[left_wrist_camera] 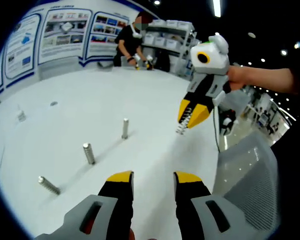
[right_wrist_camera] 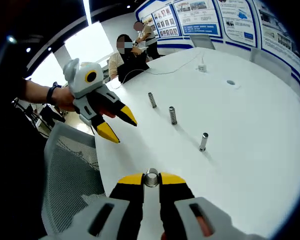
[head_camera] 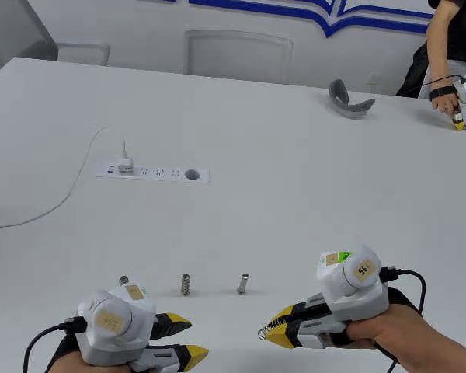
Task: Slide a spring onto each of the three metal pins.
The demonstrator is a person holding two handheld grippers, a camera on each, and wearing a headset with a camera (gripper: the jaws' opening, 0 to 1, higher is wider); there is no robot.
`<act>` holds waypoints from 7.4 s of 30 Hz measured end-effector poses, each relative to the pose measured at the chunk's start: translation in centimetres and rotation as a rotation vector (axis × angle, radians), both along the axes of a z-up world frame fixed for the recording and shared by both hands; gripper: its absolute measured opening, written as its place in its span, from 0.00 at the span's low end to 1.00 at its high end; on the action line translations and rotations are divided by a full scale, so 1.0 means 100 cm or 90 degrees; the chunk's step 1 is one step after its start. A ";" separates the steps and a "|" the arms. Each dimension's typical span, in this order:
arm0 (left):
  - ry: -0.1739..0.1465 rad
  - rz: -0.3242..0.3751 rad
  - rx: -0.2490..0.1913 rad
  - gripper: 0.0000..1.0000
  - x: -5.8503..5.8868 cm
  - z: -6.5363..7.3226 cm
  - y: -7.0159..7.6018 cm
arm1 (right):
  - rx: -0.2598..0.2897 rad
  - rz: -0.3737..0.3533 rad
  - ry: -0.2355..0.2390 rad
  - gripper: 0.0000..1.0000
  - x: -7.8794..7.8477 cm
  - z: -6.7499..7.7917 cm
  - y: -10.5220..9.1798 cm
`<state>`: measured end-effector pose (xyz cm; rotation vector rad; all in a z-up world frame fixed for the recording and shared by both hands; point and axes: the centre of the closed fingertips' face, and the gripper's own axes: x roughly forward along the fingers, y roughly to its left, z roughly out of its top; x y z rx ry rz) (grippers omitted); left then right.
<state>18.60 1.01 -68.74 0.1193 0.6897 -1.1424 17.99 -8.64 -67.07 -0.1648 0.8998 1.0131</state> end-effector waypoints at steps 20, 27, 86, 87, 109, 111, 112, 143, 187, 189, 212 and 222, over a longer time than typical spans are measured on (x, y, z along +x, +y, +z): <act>-0.011 0.071 0.006 0.49 0.016 0.000 0.023 | -0.058 -0.023 -0.008 0.13 0.051 -0.015 -0.002; -0.010 0.091 0.014 0.54 0.021 -0.003 0.034 | -0.078 -0.025 -0.010 0.13 0.069 -0.016 -0.007; 0.017 0.124 0.012 0.67 0.018 -0.005 0.059 | -0.154 0.025 -0.016 0.13 0.115 -0.040 0.006; 0.017 0.126 0.010 0.67 0.019 -0.004 0.059 | -0.154 0.025 -0.014 0.13 0.115 -0.041 0.006; 0.012 0.151 0.007 0.67 0.024 0.000 0.072 | -0.184 0.039 -0.013 0.13 0.116 -0.066 0.009; 0.013 0.154 0.006 0.67 0.024 0.000 0.073 | -0.183 0.038 -0.013 0.13 0.115 -0.068 0.009; 0.013 0.156 0.007 0.67 0.025 0.000 0.074 | -0.182 0.037 -0.013 0.13 0.115 -0.070 0.009; 0.020 0.195 0.015 0.66 0.028 -0.004 0.100 | -0.158 -0.034 -0.013 0.29 0.095 -0.084 -0.001; 0.022 0.222 0.013 0.67 0.044 0.000 0.126 | 0.001 -0.225 -0.060 0.65 0.042 -0.059 0.021; 0.022 0.221 0.013 0.68 0.043 0.000 0.126 | 0.006 -0.230 -0.060 0.66 0.041 -0.058 0.022; 0.025 0.212 0.006 0.69 0.048 0.002 0.130 | 0.044 -0.268 -0.073 0.81 0.026 -0.031 0.033; 0.028 0.207 0.008 0.70 0.045 0.002 0.130 | 0.041 -0.271 -0.074 0.82 0.022 -0.029 0.034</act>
